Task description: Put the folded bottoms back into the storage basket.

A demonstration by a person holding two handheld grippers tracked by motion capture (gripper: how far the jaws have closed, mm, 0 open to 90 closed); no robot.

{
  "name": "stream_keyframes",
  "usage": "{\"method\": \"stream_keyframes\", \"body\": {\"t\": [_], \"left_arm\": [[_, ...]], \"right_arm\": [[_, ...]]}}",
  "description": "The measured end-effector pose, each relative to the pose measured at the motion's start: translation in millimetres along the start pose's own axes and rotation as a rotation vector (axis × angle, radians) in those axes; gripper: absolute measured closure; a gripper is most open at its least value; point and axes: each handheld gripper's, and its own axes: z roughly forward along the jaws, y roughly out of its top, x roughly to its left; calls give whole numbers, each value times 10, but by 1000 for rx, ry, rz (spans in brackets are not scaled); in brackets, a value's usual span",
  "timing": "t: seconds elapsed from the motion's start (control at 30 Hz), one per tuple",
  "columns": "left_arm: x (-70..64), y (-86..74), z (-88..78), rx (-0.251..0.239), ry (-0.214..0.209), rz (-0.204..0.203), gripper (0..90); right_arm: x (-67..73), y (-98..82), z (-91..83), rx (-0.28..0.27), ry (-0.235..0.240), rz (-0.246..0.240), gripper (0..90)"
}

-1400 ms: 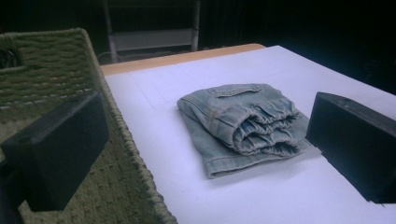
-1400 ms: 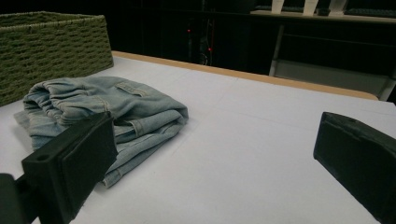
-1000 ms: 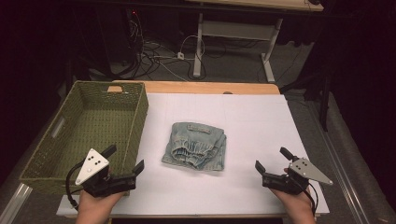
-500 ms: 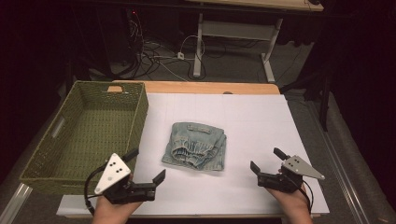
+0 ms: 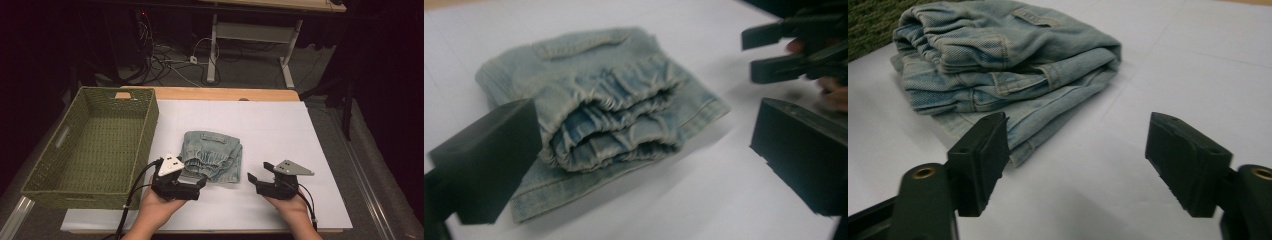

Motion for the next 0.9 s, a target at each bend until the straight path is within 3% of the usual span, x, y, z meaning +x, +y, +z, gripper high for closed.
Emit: {"method": "stream_keyframes", "body": {"t": [0.03, 0.13, 0.2, 0.27, 0.37, 0.4, 0.47, 0.63, 0.83, 0.87, 0.9], "left_arm": [[52, -54, 97, 50, -3, 0, 17], [94, -114, 147, 71, -2, -17, 17], [140, -183, 187, 91, 32, -25, 28], [198, -259, 242, 125, 72, -48, 28], [219, -312, 289, 156, 101, -36, 55], [225, -330, 311, 174, 119, -26, 85], [252, -352, 338, 213, 168, -2, 150], [308, -362, 364, 249, 212, -6, 214], [358, -366, 393, 257, 213, -33, 214], [373, -368, 393, 252, 191, -36, 283], [378, -371, 397, 246, 182, -41, 283]], "right_arm": [[43, 8, 62, 12, 8, -3, 284], [87, 49, 167, 31, 26, 9, 309], [134, 101, 285, 39, 44, 28, 327], [190, 131, 417, 80, 38, 30, 347], [242, 125, 527, 119, 40, 10, 346], [298, 103, 573, 155, 30, -24, 346], [331, 93, 550, 166, 21, -41, 348], [379, 50, 521, 197, -3, -72, 363], [379, 32, 515, 223, -7, -65, 383], [377, 28, 511, 218, -1, -64, 426], [377, 28, 511, 218, -1, -64, 426]]}}
